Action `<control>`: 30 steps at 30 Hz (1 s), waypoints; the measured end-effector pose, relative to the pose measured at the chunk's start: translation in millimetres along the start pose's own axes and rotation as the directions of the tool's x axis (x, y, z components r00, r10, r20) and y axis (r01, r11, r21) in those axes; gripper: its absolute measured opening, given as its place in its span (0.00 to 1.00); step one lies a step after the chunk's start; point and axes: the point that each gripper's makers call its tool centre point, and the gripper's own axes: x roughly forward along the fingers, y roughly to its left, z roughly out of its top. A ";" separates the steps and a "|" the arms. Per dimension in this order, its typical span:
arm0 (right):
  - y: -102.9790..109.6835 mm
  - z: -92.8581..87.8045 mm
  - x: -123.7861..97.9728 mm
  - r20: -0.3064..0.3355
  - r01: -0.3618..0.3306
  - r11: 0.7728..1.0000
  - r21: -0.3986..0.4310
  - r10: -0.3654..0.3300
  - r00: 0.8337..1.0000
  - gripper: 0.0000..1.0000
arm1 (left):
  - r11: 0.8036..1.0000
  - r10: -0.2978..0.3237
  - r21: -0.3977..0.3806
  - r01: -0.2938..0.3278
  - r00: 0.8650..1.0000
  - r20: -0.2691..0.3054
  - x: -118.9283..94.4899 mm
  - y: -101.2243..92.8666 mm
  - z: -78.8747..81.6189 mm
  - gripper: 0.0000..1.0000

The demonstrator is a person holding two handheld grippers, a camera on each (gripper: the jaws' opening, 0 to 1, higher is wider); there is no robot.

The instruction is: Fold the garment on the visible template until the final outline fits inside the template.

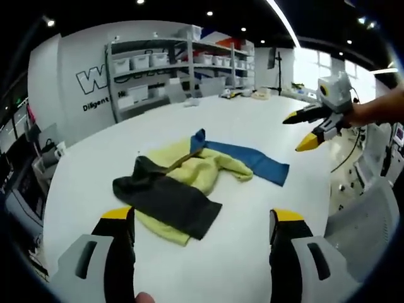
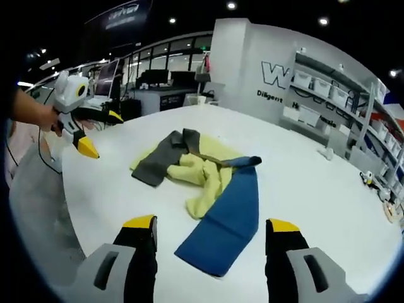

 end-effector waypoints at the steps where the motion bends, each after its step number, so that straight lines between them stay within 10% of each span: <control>1: 0.3 0.2 0.7 -0.001 0.000 1.000 -0.004 0.000 1.000 0.65 | 1.000 -0.003 0.002 0.003 1.000 -0.002 0.4 -0.5 -0.4 0.83; 30: -1.4 64.4 57.6 0.079 -0.186 0.969 -0.164 0.201 0.976 0.57 | 0.994 0.105 0.042 -0.104 0.994 -0.015 34.4 32.0 29.6 0.77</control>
